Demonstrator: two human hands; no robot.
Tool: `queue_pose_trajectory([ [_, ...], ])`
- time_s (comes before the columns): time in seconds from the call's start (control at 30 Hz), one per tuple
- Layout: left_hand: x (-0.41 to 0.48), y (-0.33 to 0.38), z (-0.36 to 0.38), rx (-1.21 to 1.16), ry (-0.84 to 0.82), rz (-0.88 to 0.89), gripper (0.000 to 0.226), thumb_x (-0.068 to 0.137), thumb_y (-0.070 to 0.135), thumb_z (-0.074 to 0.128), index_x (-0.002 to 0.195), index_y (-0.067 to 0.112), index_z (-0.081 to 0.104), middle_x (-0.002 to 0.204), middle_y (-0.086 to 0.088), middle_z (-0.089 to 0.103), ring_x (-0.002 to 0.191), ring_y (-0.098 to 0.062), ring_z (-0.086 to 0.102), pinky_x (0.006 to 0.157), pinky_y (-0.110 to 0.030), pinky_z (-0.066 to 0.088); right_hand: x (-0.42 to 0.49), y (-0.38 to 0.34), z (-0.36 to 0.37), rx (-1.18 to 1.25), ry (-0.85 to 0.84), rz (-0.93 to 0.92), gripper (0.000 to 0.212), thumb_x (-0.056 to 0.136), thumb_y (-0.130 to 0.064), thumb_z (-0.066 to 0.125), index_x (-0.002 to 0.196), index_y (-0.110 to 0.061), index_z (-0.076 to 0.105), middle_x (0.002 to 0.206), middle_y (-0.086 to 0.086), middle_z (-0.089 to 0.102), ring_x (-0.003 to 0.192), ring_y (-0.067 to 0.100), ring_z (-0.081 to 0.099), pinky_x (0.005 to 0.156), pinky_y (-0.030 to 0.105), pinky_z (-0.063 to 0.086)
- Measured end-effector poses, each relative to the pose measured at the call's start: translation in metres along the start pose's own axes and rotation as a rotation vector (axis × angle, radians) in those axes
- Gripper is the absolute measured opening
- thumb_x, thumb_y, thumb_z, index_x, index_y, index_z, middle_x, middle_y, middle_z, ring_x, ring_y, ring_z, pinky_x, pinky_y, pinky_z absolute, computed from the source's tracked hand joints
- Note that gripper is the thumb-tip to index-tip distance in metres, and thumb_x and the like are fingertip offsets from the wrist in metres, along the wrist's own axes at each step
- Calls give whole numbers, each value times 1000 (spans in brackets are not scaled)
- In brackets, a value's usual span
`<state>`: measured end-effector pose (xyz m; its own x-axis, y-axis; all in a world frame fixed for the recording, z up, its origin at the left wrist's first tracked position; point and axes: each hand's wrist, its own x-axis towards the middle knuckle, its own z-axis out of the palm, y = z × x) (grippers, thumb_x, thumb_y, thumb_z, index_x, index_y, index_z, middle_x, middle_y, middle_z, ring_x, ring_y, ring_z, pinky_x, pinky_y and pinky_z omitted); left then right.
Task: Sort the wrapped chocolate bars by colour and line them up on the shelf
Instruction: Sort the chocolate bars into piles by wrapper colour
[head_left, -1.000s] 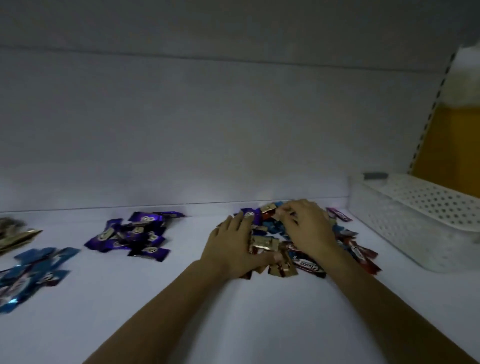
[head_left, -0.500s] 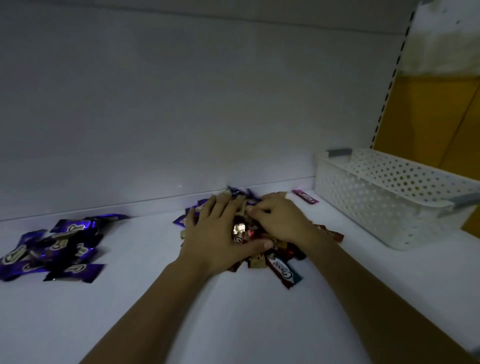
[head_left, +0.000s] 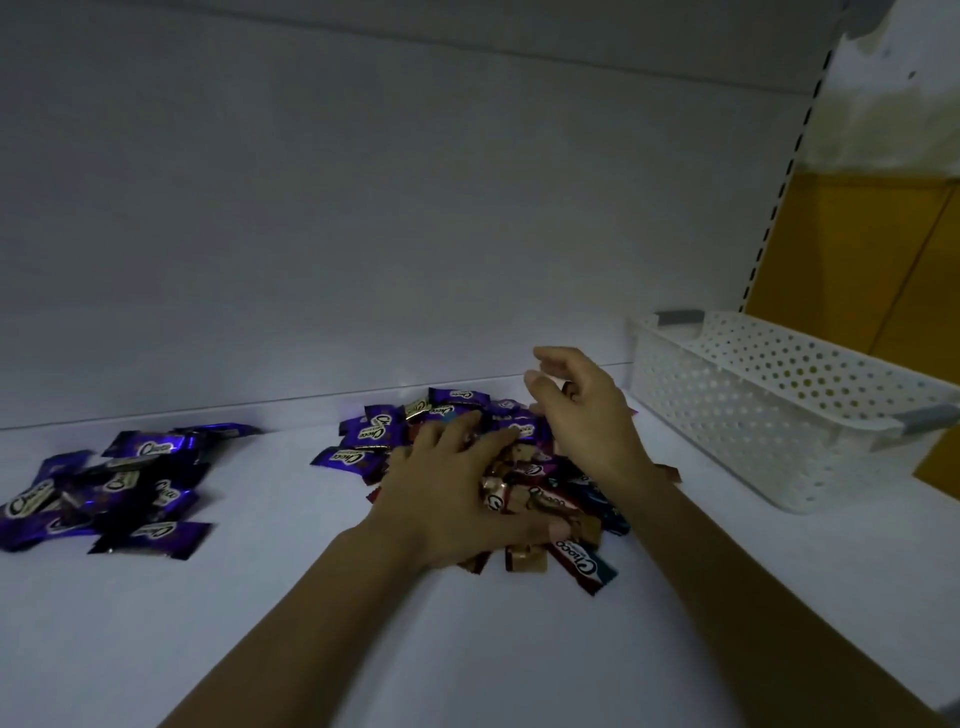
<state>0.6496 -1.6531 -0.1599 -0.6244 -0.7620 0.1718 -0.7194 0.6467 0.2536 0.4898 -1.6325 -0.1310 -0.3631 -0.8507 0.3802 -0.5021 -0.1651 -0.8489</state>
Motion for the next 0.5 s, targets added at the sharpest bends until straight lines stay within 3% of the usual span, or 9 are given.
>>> queue_pose_trajectory([
  [0.1, 1, 3, 3, 18, -60, -21, 103, 56, 92, 33, 147, 49, 12, 161, 5, 8, 145, -24, 8, 113, -56, 12, -2, 2, 3, -114, -20, -58, 38, 98, -33, 48, 135, -26, 48, 135, -3, 54, 109, 15, 57, 97, 34, 45],
  [0.2, 1, 2, 3, 18, 38, -11, 82, 73, 81, 48, 144, 47, 27, 154, 8, 28, 136, -24, 23, 107, -46, 29, -1, 9, 3, -190, -88, -30, 38, 98, -36, 45, 133, -25, 51, 134, -3, 56, 114, 6, 50, 94, 22, 36],
  [0.3, 1, 1, 4, -67, 158, 19, 62, 80, 67, 55, 136, 42, 44, 140, 13, 44, 121, -19, 35, 89, -28, 34, 0, 12, 1, -245, -99, 2, 34, 98, -35, 46, 127, -23, 58, 128, -3, 60, 112, 11, 55, 97, 25, 40],
  [0.43, -1, 3, 0, -254, 211, 39, 36, 84, 50, 61, 116, 35, 59, 111, 12, 59, 101, -13, 54, 82, -30, 46, 1, 13, -4, -321, -34, -3, 29, 97, -31, 49, 119, -22, 64, 121, -2, 64, 105, 14, 58, 96, 31, 44],
  [0.5, -3, 5, -3, -363, 249, 17, 23, 87, 40, 62, 108, 31, 62, 98, 14, 61, 87, -8, 59, 75, -30, 52, 1, 12, -6, -379, 17, -4, 28, 96, -33, 49, 118, -22, 65, 122, -1, 64, 111, 17, 56, 102, 34, 41],
])
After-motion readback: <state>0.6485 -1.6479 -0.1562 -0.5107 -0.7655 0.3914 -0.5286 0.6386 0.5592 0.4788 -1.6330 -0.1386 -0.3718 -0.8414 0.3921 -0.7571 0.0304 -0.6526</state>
